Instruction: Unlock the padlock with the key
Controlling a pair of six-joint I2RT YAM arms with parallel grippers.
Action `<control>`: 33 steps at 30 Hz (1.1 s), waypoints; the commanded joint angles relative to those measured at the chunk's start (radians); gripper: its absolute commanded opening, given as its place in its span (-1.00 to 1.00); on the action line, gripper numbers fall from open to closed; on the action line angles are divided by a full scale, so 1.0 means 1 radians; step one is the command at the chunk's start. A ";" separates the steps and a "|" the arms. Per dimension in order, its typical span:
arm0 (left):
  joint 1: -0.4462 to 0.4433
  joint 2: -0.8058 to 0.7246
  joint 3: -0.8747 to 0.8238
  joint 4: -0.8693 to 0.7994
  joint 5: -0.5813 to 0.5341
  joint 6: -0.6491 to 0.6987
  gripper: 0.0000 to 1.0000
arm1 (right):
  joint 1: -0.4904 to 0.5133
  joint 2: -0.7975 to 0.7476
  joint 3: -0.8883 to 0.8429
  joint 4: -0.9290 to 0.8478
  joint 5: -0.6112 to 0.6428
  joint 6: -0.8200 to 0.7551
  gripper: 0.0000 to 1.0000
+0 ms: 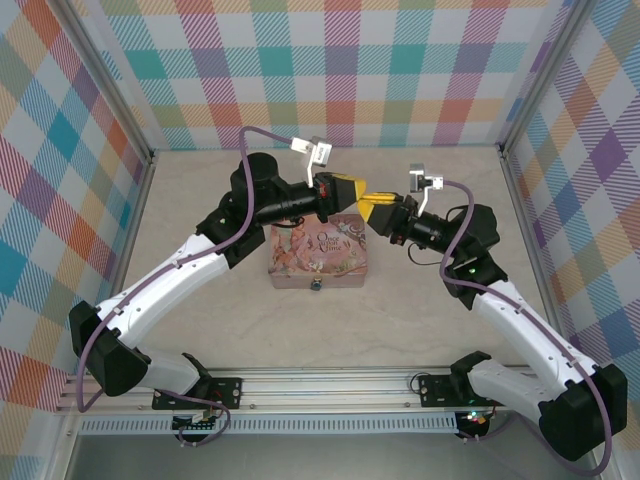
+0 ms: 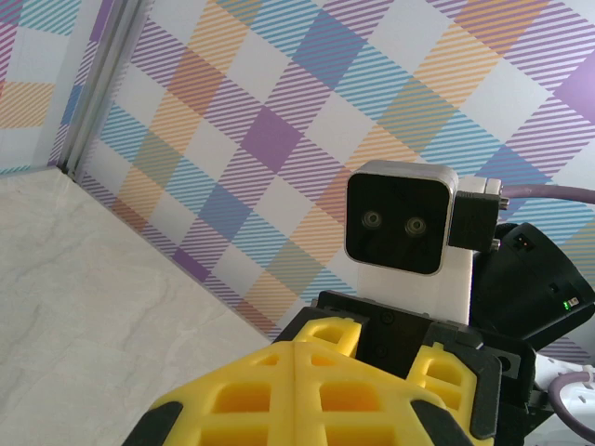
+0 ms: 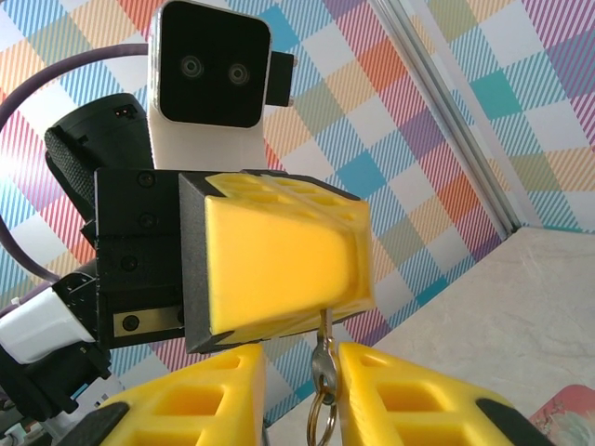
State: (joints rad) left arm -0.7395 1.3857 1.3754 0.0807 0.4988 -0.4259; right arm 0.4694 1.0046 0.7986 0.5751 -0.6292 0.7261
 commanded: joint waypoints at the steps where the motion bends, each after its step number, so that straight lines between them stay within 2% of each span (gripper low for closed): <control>1: -0.009 -0.014 0.019 0.013 -0.054 0.004 -1.00 | -0.002 -0.001 -0.012 0.034 -0.030 0.013 -0.48; 14: -0.009 -0.017 0.012 0.024 -0.066 -0.002 -1.00 | -0.002 0.002 -0.012 0.029 -0.023 0.019 -0.76; 19: -0.009 -0.019 0.009 0.027 -0.068 -0.002 -1.00 | -0.002 -0.004 -0.005 0.010 -0.019 0.011 -0.95; 20: -0.009 -0.021 0.009 0.025 -0.067 -0.002 -0.93 | -0.002 -0.007 -0.005 0.002 -0.016 0.008 -0.95; 23: -0.009 -0.032 0.003 0.013 -0.079 0.004 -0.22 | -0.003 -0.016 -0.002 -0.053 -0.001 -0.016 -0.96; 27: 0.010 -0.089 -0.030 -0.067 -0.146 0.023 0.36 | -0.002 -0.037 0.017 -0.276 0.056 -0.108 -0.95; 30: 0.037 -0.159 -0.096 -0.142 -0.217 0.019 0.70 | -0.002 -0.040 0.024 -0.458 0.110 -0.180 -0.95; 33: 0.048 -0.233 -0.184 -0.263 -0.297 0.021 0.84 | -0.002 -0.025 0.016 -0.586 0.161 -0.228 -0.95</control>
State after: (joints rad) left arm -0.7067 1.2156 1.2472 -0.0486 0.3050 -0.4202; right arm 0.4641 0.9741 0.7963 0.1848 -0.5327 0.5934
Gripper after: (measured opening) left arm 0.905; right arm 0.059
